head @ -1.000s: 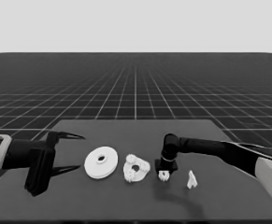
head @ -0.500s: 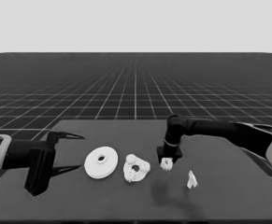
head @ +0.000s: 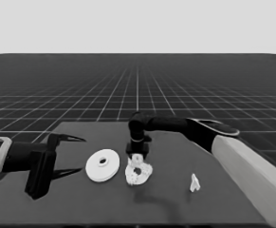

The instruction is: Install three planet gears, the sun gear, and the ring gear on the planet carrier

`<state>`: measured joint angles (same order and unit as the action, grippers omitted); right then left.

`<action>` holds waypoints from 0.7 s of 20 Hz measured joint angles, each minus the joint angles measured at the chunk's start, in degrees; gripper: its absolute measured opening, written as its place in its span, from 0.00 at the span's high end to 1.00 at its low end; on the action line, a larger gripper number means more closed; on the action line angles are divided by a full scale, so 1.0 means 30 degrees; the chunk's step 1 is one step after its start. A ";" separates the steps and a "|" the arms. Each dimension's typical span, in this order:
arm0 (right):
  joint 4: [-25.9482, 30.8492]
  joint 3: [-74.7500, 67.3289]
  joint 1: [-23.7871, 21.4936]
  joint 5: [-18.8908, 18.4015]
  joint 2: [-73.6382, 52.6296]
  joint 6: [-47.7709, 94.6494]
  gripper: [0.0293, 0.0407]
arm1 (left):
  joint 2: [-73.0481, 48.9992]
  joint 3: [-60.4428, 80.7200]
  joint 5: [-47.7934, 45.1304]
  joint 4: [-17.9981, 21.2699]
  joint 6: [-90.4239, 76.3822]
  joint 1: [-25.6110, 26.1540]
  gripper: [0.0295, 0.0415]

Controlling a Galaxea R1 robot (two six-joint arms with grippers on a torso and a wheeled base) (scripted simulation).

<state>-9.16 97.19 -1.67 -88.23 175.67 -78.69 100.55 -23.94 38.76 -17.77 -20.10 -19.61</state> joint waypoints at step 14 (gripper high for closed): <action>-0.2223 0.1444 0.2518 0.0715 0.0375 0.0325 0.86 | 0.0000 0.0000 0.0000 0.0000 0.0000 0.0000 0.25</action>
<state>-15.83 101.52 5.88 -86.09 176.80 -77.72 100.55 -23.94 38.76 -17.77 -20.10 -19.61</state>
